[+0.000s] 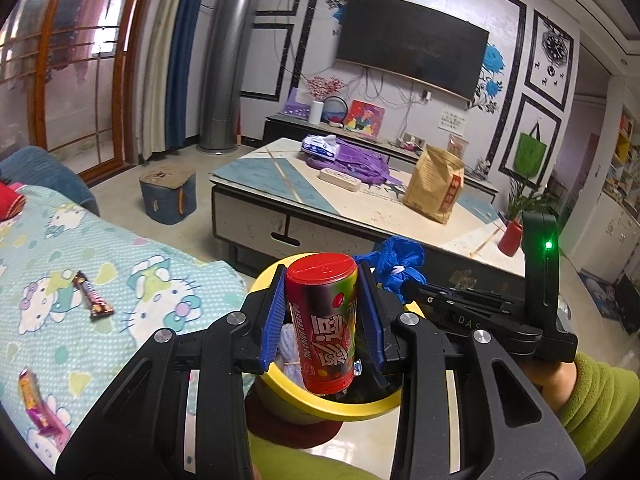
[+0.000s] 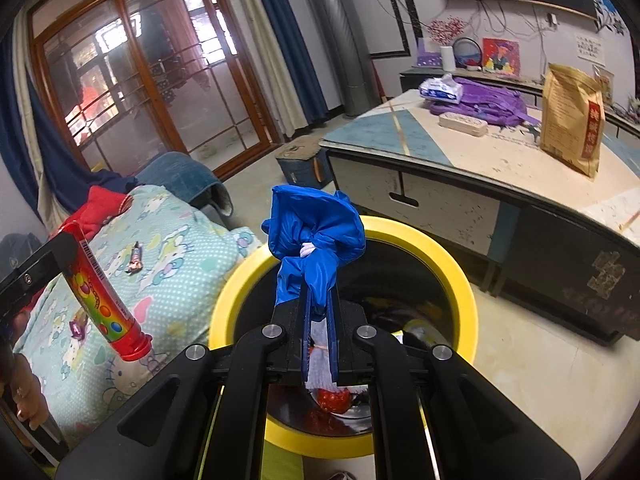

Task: Collect trash
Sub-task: 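Carry the red tube and blue bag over the yellow bin and release both, then move both open tools back over the remaining wrappers on the bed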

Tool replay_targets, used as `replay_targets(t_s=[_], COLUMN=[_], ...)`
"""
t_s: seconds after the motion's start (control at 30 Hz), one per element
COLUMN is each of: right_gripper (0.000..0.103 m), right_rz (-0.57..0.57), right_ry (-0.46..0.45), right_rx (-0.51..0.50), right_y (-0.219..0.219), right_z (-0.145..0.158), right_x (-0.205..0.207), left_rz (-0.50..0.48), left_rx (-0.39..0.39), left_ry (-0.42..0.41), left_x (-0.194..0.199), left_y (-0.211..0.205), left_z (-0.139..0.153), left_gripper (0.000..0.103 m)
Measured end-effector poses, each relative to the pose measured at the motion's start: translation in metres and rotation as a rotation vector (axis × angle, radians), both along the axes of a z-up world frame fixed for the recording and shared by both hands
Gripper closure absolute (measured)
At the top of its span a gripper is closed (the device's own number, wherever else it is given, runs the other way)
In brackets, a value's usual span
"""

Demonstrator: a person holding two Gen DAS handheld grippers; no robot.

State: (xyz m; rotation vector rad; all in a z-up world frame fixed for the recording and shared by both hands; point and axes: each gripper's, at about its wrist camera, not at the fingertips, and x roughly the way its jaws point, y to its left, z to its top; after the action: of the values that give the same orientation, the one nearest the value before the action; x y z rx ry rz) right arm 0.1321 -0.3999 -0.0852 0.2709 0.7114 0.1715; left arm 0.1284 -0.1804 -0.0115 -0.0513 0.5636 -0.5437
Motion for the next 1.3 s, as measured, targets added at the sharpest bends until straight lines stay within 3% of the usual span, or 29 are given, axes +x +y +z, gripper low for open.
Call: replay_targets(t_s=[0.37,1.03,1.1,1.23,1.3], right_gripper=[0.096,0.093,0.086,0.073,0.056], right_rz=[-0.047,-0.078,-0.080,-0.092,-0.110], right_ry=[0.046,0.119,0.121,0.115,0.105], right_rx=[0.030,0.061,0.065,0.066,0.072], right_y=[-0.025,-0.036,-0.036,-0.037,-0.040], right_z=[-0.021,-0.044,-0.044,-0.043,-0.041], right_x=[-0.001,0.006,0.007,0.006,0.005], left_rz=[-0.061,-0.103,-0.102,-0.093,-0.087], left_rx=[0.047,0.042,0.040,0.039,0.040], left_ry=[0.022,0.124,0.125,0.125,0.127], left_x=[0.012,0.039,0.039,0.040,0.041], left_y=[-0.035,-0.048,-0.048,-0.046,-0.044], left_z=[-0.021,-0.052,-0.052,-0.052,-0.052], left_gripper=[0.076,0.075,0.075,0.059,0.055])
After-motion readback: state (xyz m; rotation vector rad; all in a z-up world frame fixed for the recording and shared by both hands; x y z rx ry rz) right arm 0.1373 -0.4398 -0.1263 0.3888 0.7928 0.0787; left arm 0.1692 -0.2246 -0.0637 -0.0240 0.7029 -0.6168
